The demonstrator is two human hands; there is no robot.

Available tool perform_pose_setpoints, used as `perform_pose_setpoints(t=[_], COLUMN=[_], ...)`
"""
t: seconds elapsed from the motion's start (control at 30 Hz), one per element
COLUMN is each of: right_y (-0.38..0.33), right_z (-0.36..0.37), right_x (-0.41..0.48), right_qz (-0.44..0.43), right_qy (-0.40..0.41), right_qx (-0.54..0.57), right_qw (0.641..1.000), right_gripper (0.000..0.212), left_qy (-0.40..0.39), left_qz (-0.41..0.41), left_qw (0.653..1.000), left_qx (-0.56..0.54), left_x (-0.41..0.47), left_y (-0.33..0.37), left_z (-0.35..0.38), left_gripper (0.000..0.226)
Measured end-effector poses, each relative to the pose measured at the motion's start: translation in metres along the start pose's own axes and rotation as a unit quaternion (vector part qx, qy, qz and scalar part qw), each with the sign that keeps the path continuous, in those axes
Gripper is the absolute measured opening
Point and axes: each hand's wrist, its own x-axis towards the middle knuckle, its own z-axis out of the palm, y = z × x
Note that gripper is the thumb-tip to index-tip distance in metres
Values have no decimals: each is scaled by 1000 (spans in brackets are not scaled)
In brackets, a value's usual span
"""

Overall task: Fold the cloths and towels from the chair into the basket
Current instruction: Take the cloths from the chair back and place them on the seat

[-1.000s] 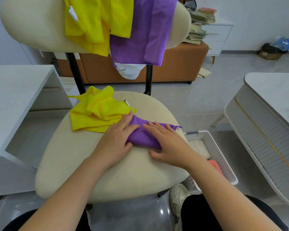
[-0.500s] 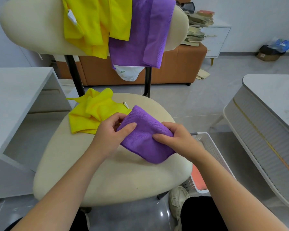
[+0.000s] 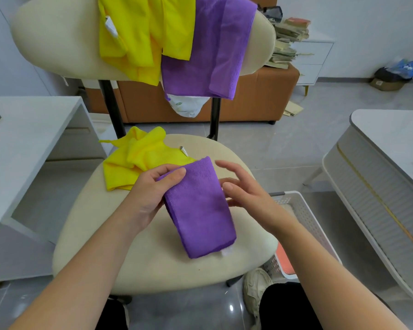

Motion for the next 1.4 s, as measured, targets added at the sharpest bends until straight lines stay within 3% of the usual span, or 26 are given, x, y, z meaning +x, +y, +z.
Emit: perform_pose_setpoints(t=[0.13, 0.27, 0.37, 0.47, 0.67, 0.93, 1.07, 1.17, 1.4], right_y=[-6, -5, -4, -4, 5, 14, 17, 18, 19], right_z=[3, 5, 4, 3, 9, 13, 11, 6, -8], right_x=[2, 2, 1, 1, 5, 10, 14, 16, 14], right_qz=[-51, -26, 9, 30, 24, 114, 117, 116, 124], right_qy=[-15, -38, -69, -82, -30, -1, 66, 109, 134], right_qx=[1, -23, -46, -72, -104, 55, 123, 157, 177], right_qw=[999, 999, 997, 994, 994, 992, 983, 975, 967], right_gripper=[27, 6, 13, 22, 30, 17, 22, 19, 21], left_qy=[-78, -115, -130, -94, -68, 42, 9, -34, 12], left_qz=[-35, -50, -41, -29, -31, -17, -98, -112, -82], left_qw=[993, 981, 972, 973, 972, 985, 991, 982, 978], left_qx=[85, 150, 190, 210, 224, 169, 90, 149, 193], left_x=[-5, -6, -7, -5, -1, 4, 2, 1, 7], left_y=[-4, -5, -6, -6, -11, -15, -18, -22, -27], left_z=[-1, -3, -3, -4, 1, 4, 12, 12, 12], left_gripper=[15, 14, 11, 10, 5, 15, 33, 31, 9])
